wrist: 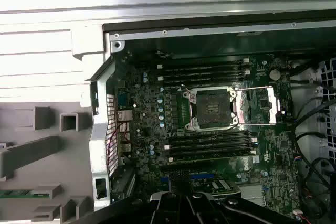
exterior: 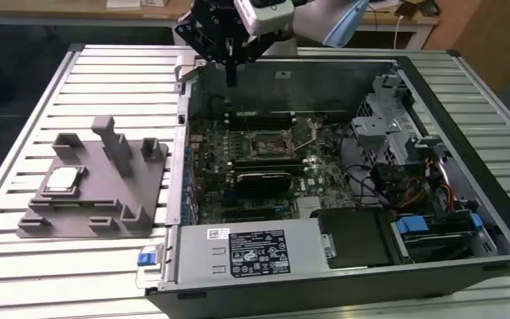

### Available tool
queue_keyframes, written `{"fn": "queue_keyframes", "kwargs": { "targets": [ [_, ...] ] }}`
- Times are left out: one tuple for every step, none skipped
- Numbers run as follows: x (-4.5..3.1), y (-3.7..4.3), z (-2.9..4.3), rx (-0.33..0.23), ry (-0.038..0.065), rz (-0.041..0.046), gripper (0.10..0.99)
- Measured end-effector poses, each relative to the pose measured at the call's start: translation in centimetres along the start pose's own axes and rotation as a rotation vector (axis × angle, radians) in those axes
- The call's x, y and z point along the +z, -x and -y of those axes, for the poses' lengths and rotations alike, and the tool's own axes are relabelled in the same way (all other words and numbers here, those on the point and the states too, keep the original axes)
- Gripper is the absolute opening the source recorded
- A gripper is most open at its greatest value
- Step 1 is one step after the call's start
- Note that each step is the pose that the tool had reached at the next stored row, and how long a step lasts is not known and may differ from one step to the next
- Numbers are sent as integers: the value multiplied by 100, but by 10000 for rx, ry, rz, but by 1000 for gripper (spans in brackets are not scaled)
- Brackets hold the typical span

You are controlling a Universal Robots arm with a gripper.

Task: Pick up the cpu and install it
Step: 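Reach for the cpu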

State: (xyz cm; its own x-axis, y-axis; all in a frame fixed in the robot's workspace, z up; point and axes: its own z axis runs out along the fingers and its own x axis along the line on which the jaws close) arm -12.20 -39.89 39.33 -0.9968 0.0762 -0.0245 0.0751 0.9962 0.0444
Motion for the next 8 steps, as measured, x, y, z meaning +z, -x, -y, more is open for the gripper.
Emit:
{"fn": "queue_keyframes", "kwargs": {
  "targets": [
    [0,0,0,0,-1,-1,106],
    [0,0,0,0,0,0,106],
    [0,0,0,0,0,0,106],
    [0,0,0,-1,0,0,106],
    [0,-1,0,0,-1,0,106],
    [-1,-4,0,0,-1,0,106],
    [-1,-6,0,1,-1,-1,106],
    [0,-10,1,1,0,0,106]
  ]
}}
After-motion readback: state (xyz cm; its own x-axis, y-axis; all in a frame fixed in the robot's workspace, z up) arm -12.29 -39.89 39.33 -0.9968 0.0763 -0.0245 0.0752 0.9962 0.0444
